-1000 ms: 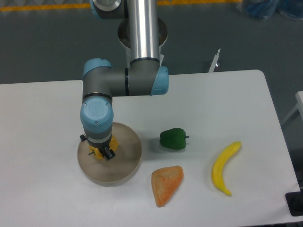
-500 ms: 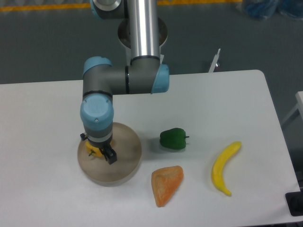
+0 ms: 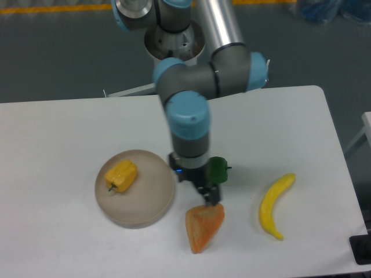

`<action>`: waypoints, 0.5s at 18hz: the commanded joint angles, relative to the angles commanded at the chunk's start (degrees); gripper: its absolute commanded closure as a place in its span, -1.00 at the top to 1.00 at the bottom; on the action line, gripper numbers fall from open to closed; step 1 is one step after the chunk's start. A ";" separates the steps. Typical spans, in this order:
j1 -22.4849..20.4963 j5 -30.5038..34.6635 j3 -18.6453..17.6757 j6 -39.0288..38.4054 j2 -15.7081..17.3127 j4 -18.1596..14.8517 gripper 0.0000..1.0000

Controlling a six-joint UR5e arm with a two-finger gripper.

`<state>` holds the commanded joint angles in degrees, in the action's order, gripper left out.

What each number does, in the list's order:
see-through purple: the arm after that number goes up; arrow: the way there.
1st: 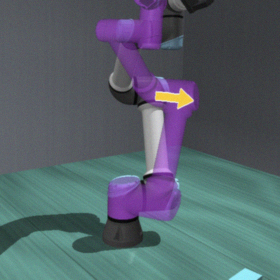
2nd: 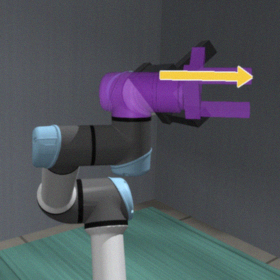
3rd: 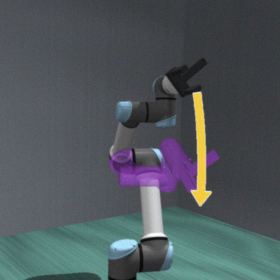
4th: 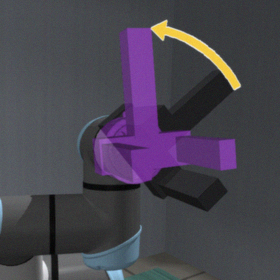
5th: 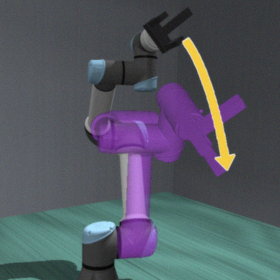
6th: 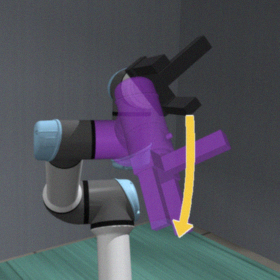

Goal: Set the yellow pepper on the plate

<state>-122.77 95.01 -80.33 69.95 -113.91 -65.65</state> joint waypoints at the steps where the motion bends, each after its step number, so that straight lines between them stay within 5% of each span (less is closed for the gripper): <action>1: -0.88 -0.18 0.18 1.22 -0.35 0.00 1.00; 4: -3.52 -0.01 0.09 10.19 -1.67 -0.17 1.00; 9: -5.37 -0.88 0.00 11.08 -3.51 -0.79 1.00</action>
<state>-128.14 94.14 -80.34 81.04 -117.42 -66.44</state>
